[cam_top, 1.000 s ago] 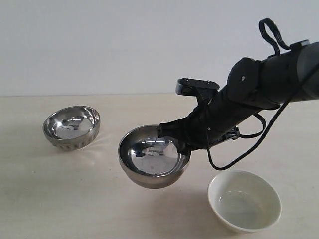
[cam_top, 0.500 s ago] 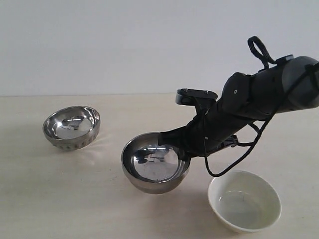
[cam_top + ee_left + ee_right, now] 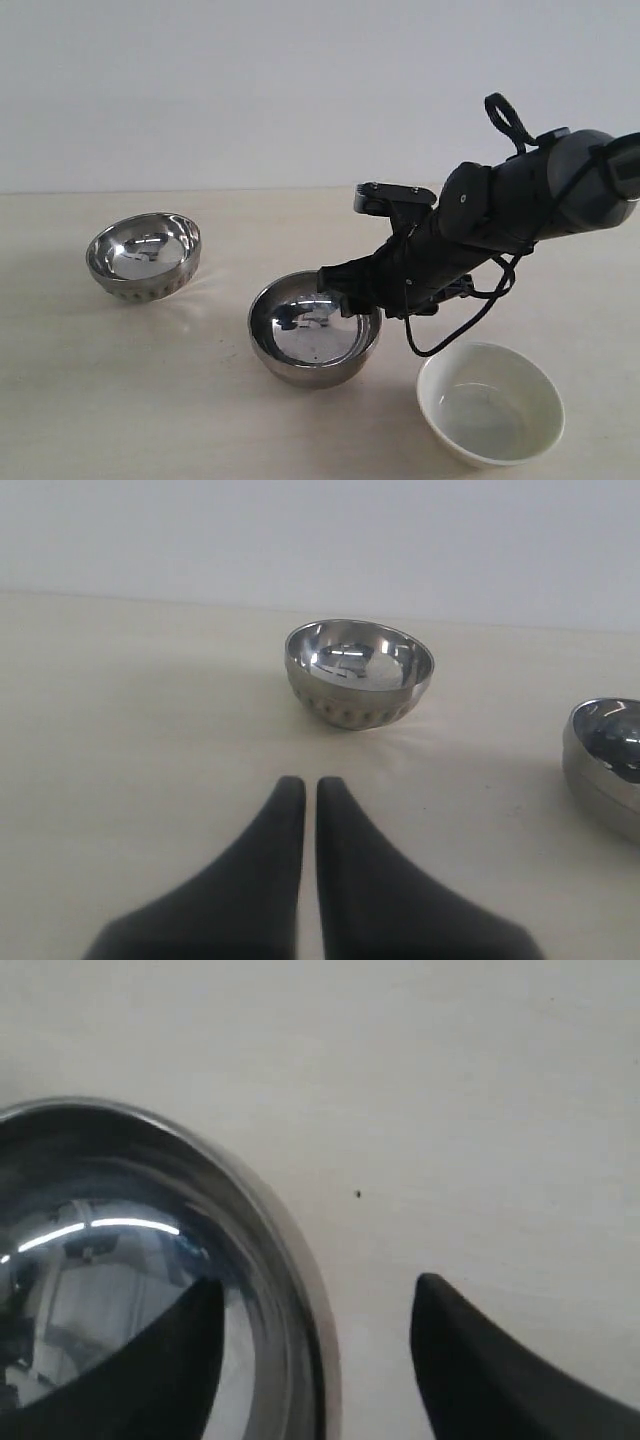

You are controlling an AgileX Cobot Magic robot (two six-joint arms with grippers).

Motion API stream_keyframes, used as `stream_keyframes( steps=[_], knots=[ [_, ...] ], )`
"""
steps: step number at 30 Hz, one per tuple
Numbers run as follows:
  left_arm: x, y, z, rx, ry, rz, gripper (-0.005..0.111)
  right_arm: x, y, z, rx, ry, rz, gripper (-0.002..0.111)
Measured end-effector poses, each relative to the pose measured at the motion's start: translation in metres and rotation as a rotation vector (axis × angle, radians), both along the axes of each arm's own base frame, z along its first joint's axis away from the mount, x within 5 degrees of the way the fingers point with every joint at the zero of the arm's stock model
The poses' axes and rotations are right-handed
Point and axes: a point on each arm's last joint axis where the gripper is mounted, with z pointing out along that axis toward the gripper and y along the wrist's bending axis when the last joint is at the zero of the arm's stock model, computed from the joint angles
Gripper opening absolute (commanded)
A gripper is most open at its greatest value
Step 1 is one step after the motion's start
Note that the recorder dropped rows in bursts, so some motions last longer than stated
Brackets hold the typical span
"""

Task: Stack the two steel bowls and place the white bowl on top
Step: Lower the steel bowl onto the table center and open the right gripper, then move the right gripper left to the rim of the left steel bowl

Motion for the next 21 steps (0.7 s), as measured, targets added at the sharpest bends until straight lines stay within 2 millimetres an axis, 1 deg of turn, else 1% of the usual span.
stream_keyframes(
  steps=[2, 4, 5, 11, 13, 15, 16, 18, 21],
  knots=[
    [0.0, 0.0, 0.0, 0.0, 0.0, 0.0, 0.004, 0.001, 0.001, 0.002, -0.01, -0.009, 0.029, 0.056],
    [0.0, 0.0, 0.0, 0.0, 0.0, 0.0, 0.004, 0.003, 0.003, 0.012, -0.024, -0.022, 0.075, 0.056],
    [0.0, 0.0, 0.0, 0.0, 0.0, 0.0, 0.004, 0.005, 0.005, 0.024, -0.022, -0.041, 0.098, 0.056],
    [0.0, 0.0, 0.0, 0.0, 0.0, 0.0, 0.004, 0.024, 0.018, 0.081, 0.032, -0.14, 0.138, 0.056],
    [0.0, 0.0, 0.0, 0.0, 0.0, 0.0, 0.004, 0.029, 0.022, 0.097, 0.048, -0.171, 0.146, 0.056],
    [0.0, 0.0, 0.0, 0.0, 0.0, 0.0, 0.004, 0.033, 0.025, 0.108, 0.056, -0.195, 0.155, 0.056],
    [0.0, 0.0, 0.0, 0.0, 0.0, 0.0, 0.004, 0.036, 0.027, 0.112, 0.062, -0.204, 0.159, 0.056],
    [0.0, 0.0, 0.0, 0.0, 0.0, 0.0, 0.004, 0.042, 0.03, 0.115, 0.065, -0.211, 0.164, 0.056],
    [0.0, 0.0, 0.0, 0.0, 0.0, 0.0, 0.004, 0.049, 0.04, 0.108, 0.06, -0.206, 0.182, 0.056]
  ],
)
